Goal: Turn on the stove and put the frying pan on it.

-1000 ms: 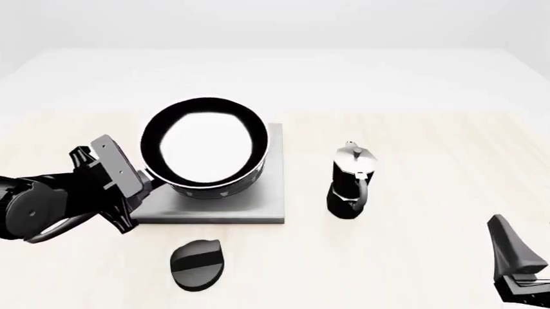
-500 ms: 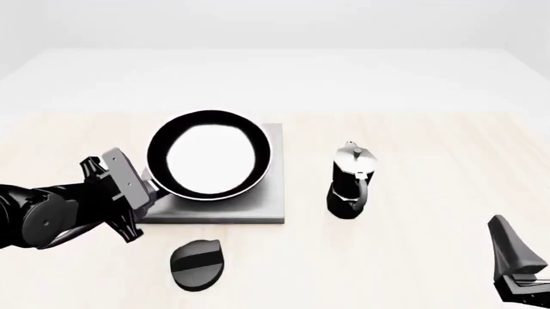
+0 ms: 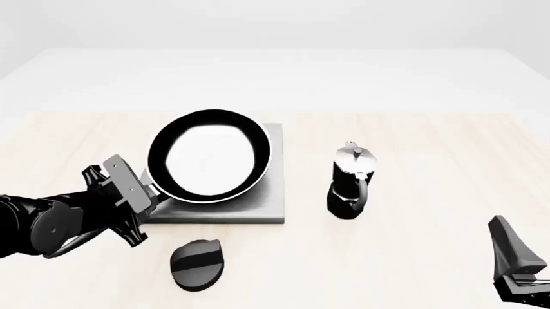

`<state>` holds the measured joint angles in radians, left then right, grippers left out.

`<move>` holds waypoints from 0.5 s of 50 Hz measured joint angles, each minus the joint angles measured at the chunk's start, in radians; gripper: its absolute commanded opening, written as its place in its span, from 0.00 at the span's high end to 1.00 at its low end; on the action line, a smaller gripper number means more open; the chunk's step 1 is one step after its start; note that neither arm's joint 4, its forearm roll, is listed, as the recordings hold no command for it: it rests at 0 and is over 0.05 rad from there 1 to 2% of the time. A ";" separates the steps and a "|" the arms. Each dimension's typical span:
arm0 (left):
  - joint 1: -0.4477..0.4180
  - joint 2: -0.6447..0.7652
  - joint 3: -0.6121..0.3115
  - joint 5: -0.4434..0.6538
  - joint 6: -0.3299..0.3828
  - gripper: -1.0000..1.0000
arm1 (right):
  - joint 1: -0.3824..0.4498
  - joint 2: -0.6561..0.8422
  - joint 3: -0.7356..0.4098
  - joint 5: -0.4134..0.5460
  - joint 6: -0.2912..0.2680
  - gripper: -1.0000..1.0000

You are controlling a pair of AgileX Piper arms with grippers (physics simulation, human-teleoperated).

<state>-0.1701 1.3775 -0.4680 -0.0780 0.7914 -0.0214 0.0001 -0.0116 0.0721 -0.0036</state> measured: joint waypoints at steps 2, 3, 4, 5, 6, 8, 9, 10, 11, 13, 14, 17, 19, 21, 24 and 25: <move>0.000 0.001 0.000 -0.002 -0.002 1.00 | 0.000 0.000 0.000 0.000 0.000 0.00; -0.001 0.001 0.000 -0.002 -0.002 1.00 | 0.000 0.000 0.000 0.000 0.000 0.00; -0.001 0.001 -0.001 -0.002 -0.004 1.00 | 0.000 0.000 -0.001 0.001 0.000 0.00; -0.002 0.001 -0.002 0.000 -0.006 1.00 | -0.001 0.000 -0.001 0.001 0.000 0.00; -0.003 0.002 -0.004 0.002 -0.009 0.00 | -0.001 0.000 0.000 0.000 0.000 0.00; -0.004 -0.001 -0.010 0.006 -0.011 0.00 | 0.000 0.000 0.000 0.000 0.000 0.00; -0.005 -0.002 -0.014 0.008 -0.013 0.00 | 0.000 0.000 0.000 0.000 0.000 0.00; -0.006 -0.004 -0.017 0.011 -0.014 0.00 | 0.000 0.000 0.000 0.001 0.000 0.00; -0.007 -0.006 -0.020 0.013 -0.016 0.00 | 0.000 0.000 -0.001 0.001 0.000 0.00; -0.010 -0.009 -0.025 0.017 -0.018 0.00 | 0.000 0.000 -0.001 0.001 0.000 0.00; -0.010 -0.011 -0.027 0.018 -0.019 0.00 | 0.000 0.000 -0.001 0.000 0.000 0.00; -0.012 -0.015 -0.032 0.022 -0.021 0.00 | 0.001 0.000 -0.001 0.000 0.000 0.00; -0.014 -0.018 -0.034 0.024 -0.023 0.00 | 0.001 0.000 -0.001 0.000 0.000 0.00; -0.015 -0.021 -0.036 0.026 -0.023 0.00 | 0.001 0.000 -0.002 0.001 0.000 0.00; -0.017 -0.025 -0.037 0.028 -0.025 0.00 | 0.001 0.000 -0.004 0.002 0.000 0.00; -0.017 -0.026 -0.037 0.029 -0.025 0.00 | 0.001 0.000 -0.005 0.003 0.000 0.00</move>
<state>-0.1874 1.3517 -0.5054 -0.0489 0.7664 -0.0208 0.0001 -0.0166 0.0748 -0.0038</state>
